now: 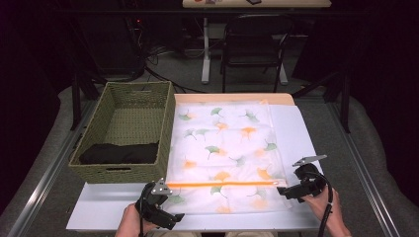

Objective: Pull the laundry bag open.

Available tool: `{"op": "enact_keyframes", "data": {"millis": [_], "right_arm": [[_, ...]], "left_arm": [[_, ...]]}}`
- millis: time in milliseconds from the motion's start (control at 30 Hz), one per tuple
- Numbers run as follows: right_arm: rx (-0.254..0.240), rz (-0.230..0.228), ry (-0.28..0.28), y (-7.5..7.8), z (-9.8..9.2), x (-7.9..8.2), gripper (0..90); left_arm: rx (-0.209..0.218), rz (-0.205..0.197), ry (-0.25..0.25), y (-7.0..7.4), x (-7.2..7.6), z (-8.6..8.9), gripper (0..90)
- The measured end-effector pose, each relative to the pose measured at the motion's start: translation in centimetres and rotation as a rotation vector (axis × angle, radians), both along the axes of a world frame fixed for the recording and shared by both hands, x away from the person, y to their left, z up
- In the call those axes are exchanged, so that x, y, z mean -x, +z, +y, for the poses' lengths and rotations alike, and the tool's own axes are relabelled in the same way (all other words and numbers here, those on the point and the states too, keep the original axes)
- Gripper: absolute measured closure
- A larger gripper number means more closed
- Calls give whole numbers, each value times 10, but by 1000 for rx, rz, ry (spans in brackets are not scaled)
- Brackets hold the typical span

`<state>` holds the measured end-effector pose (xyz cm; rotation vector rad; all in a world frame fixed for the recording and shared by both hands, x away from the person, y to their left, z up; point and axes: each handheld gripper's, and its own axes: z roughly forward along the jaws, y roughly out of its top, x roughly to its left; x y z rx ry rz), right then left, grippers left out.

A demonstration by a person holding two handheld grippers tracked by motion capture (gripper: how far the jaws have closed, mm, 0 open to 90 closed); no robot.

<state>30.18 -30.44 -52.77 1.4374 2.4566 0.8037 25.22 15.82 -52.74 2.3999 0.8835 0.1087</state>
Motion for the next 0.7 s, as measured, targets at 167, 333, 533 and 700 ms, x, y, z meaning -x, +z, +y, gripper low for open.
{"op": "enact_keyframes", "data": {"millis": [167,333,533,700], "right_arm": [[-6,9,-8,-1,-2,-4,52],[-41,18,-47,-1,-8,-13,155],[-29,17,-72,-2,-6,-21,307],[-47,45,-74,-7,2,-25,403]], "left_arm": [[0,-7,-5,1,0,-1,61],[0,-9,-4,1,0,-2,60],[27,-25,-8,1,0,1,90],[32,-25,-11,1,0,-1,96]]}}
